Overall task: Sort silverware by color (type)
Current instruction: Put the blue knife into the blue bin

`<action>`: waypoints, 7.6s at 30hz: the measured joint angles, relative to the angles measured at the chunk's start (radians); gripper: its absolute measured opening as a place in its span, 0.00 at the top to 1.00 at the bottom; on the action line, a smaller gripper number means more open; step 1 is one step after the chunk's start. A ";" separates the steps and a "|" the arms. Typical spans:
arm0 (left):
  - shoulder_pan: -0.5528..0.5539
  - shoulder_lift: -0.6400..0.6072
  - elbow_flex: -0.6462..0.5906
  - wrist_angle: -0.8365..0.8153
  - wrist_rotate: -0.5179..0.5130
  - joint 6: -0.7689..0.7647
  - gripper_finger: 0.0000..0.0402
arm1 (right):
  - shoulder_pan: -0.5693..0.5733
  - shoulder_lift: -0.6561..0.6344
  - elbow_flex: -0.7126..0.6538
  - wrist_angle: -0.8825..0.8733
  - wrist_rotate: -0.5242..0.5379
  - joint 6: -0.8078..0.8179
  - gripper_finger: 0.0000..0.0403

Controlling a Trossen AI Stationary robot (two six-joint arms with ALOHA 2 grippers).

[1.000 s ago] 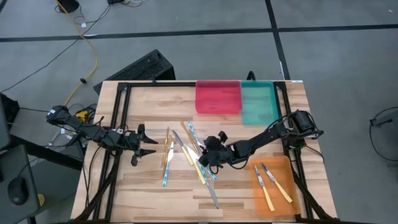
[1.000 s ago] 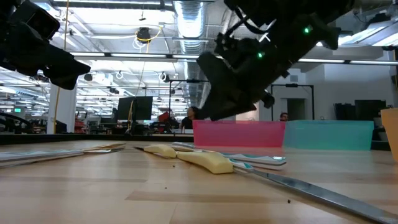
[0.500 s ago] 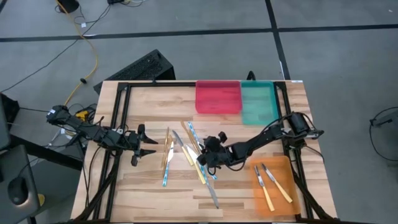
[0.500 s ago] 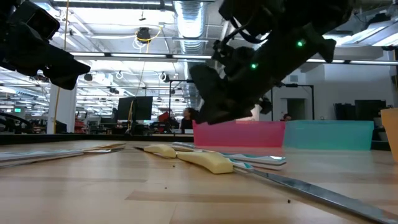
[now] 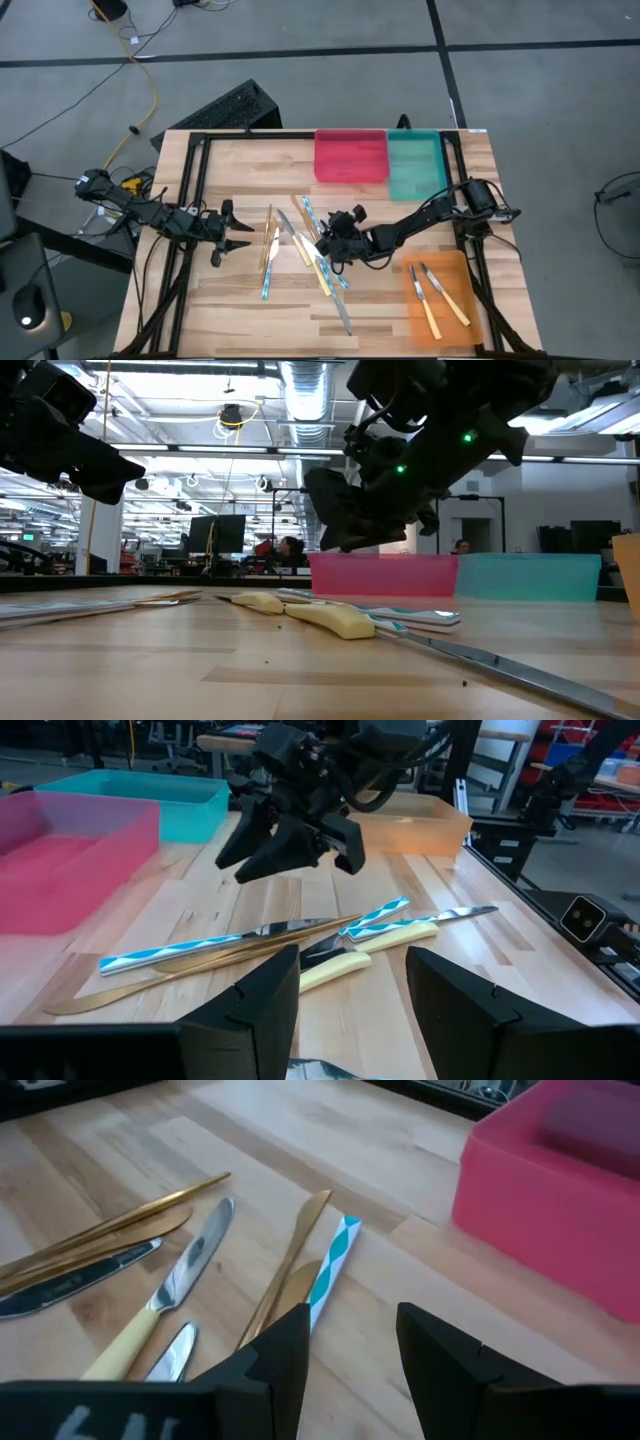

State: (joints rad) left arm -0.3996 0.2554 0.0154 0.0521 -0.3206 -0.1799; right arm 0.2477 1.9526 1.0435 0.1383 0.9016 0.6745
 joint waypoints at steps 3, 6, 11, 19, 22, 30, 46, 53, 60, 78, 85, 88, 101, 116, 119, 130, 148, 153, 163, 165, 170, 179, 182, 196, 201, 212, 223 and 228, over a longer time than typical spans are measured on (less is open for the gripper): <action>0.000 0.000 0.000 0.000 0.000 0.000 0.58 | -0.003 -0.001 0.000 0.042 -0.001 -0.034 0.56; 0.000 0.000 0.000 0.000 0.000 0.000 0.58 | -0.003 -0.001 0.000 0.053 0.000 -0.054 0.56; 0.000 0.000 0.000 0.000 0.000 0.000 0.58 | -0.008 -0.001 0.000 0.053 -0.001 -0.054 0.56; 0.000 0.000 0.000 0.000 0.000 0.000 0.58 | -0.008 -0.001 0.000 0.056 0.010 -0.055 0.56; 0.000 0.000 0.000 0.000 0.000 0.000 0.58 | -0.008 -0.001 0.000 0.055 0.010 -0.050 0.56; 0.000 0.000 0.000 0.000 0.000 0.000 0.58 | -0.015 -0.001 0.000 0.054 -0.012 -0.047 0.56; 0.000 0.000 0.000 0.000 0.000 0.000 0.58 | -0.015 0.000 0.000 0.054 -0.023 -0.028 0.56; 0.000 0.000 0.000 0.000 0.000 0.000 0.58 | -0.015 0.000 0.000 0.059 -0.022 -0.031 0.56; 0.000 0.000 0.000 0.000 0.000 0.000 0.58 | -0.019 0.000 0.000 0.088 -0.021 -0.096 0.56; 0.000 0.000 0.000 0.000 0.000 0.000 0.58 | -0.040 0.000 -0.001 0.086 -0.012 -0.134 0.56; 0.000 0.000 0.000 0.000 0.000 0.000 0.58 | -0.039 0.000 -0.001 0.136 -0.013 -0.140 0.56; 0.000 0.000 0.000 0.000 0.000 0.000 0.58 | -0.039 0.000 -0.002 0.185 -0.048 -0.190 0.56; 0.000 0.000 0.000 0.000 0.000 0.000 0.58 | -0.055 0.000 -0.002 0.321 -0.196 -0.359 0.56; 0.000 0.000 0.000 0.000 0.000 0.000 0.58 | -0.064 0.083 0.003 0.532 -0.382 -0.412 0.56; 0.000 0.000 0.000 0.000 0.000 0.000 0.58 | -0.067 0.087 -0.002 0.541 -0.380 -0.416 0.56; 0.000 0.002 0.000 0.000 0.000 0.000 0.58 | -0.074 0.062 -0.001 0.524 -0.377 -0.463 0.56; 0.000 0.002 0.000 0.000 0.000 0.000 0.58 | -0.074 0.044 -0.001 0.517 -0.374 -0.469 0.56; 0.000 0.002 0.000 0.000 0.000 0.000 0.58 | -0.074 -0.021 -0.001 0.487 -0.378 -0.505 0.56; 0.000 0.002 0.000 0.000 0.000 0.000 0.58 | -0.072 -0.204 -0.001 0.350 -0.377 -0.582 0.56; 0.000 0.002 0.000 0.000 0.000 0.000 0.58 | -0.072 -0.239 -0.001 0.313 -0.377 -0.582 0.56; 0.000 0.002 0.000 0.000 0.000 0.000 0.58 | -0.064 -0.293 -0.001 0.237 -0.377 -0.578 0.56; 0.000 0.002 0.000 0.000 -0.003 -0.004 0.58 | -0.030 -0.315 -0.001 0.153 -0.377 -0.549 0.56; 0.000 0.002 0.000 0.000 -0.016 0.005 0.58 | -0.020 -0.315 -0.001 0.133 -0.377 -0.520 0.56; 0.000 0.002 0.000 0.000 -0.006 0.052 0.58 | 0.034 -0.315 -0.001 -0.077 -0.361 -0.321 0.56; 0.000 0.002 0.000 0.000 -0.007 0.070 0.58 | 0.035 -0.301 -0.001 -0.118 -0.351 -0.252 0.56; 0.000 0.002 0.000 0.000 -0.001 0.039 0.58 | 0.040 -0.295 -0.001 -0.098 -0.351 -0.192 0.56; 0.000 0.002 0.000 0.001 -0.004 0.028 0.58 | 0.047 -0.295 -0.001 -0.104 -0.351 -0.173 0.56; 0.000 0.002 0.000 -0.003 0.054 -0.065 0.58 | 0.059 -0.296 -0.001 -0.175 -0.348 -0.096 0.56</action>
State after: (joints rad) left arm -0.3996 0.2573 0.0154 0.0494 -0.2669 -0.2453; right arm 0.3072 1.6569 1.0428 -0.0372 0.5533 0.5789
